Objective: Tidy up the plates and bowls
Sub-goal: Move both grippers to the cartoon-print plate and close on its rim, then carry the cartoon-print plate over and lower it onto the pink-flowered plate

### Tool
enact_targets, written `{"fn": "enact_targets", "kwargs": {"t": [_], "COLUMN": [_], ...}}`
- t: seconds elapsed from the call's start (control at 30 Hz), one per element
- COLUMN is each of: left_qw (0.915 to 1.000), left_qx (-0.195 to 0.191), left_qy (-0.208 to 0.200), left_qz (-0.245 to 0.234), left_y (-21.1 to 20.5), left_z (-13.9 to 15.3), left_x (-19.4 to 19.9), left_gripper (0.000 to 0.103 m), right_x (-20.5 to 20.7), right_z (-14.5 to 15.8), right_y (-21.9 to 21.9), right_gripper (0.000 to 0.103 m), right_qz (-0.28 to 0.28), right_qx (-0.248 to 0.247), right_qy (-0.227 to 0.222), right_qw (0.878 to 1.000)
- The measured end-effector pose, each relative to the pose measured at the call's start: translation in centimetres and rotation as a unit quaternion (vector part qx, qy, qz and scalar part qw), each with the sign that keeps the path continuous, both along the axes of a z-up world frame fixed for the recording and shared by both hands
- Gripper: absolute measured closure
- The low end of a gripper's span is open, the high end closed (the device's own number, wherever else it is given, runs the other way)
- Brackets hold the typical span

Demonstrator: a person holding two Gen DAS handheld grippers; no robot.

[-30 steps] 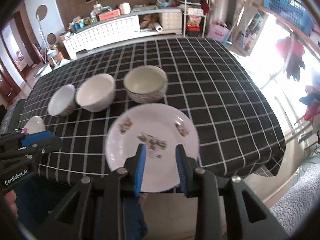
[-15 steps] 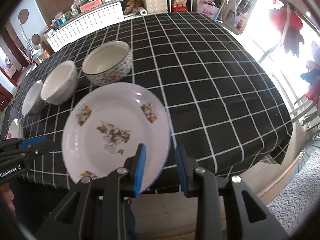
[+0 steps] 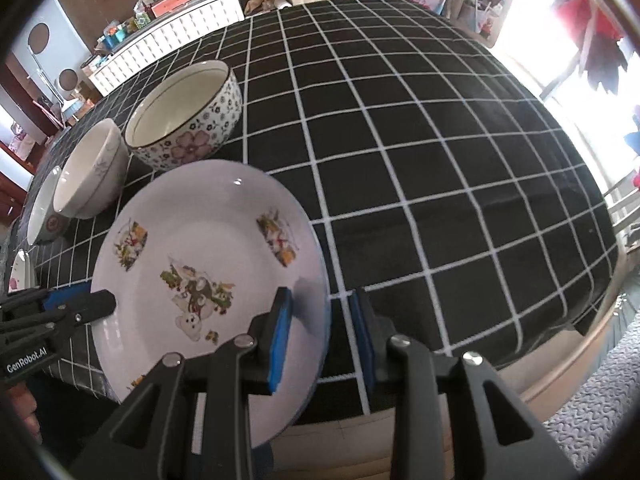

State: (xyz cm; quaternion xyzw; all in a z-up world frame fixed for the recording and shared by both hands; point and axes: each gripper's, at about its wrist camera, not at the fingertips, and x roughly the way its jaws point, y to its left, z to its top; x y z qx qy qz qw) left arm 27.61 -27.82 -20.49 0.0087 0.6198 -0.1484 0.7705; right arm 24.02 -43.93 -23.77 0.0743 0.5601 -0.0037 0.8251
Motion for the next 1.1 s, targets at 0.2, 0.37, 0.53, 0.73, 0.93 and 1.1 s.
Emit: {"fn": "enact_targets", "kwargs": {"t": [0.2,0.37,0.53,0.73,0.93,1.1], "left_qw": [0.9999,0.9998,1.0000,0.9998,0.9985,0.9974], "left_qx": [-0.008,-0.005,-0.004,0.015,0.013,0.023], "left_qy": [-0.001,-0.015,-0.006,0.000,0.010,0.007], "left_qz": [-0.012,-0.013,-0.002,0.016,0.052,0.068], "left_y": [-0.2,0.2,2.2,5.2,9.0,11.5], "left_z": [-0.2,-0.2,-0.2,-0.3,-0.3,-0.5], "left_x": [-0.3,-0.9,-1.2,-1.9,-3.0,-4.1], "left_gripper": [0.088,0.089,0.090,0.090,0.090,0.090], "right_x": [0.1,0.3,0.0,-0.3,-0.9,-1.2], "right_z": [0.2,0.3,0.3,0.2,0.2,0.1], "right_y": [0.5,1.4,3.5,6.2,10.1,13.3], "right_gripper": [0.080,0.079,0.080,0.080,0.080,0.080], "right_qz": [0.010,0.005,0.023,0.036,0.062,0.084], "right_qx": [-0.010,-0.023,-0.024,-0.012,-0.013,-0.011], "right_qy": [-0.003,0.001,0.006,0.013,0.018,0.021], "right_qw": [1.000,1.000,0.999,0.999,0.998,0.996]}}
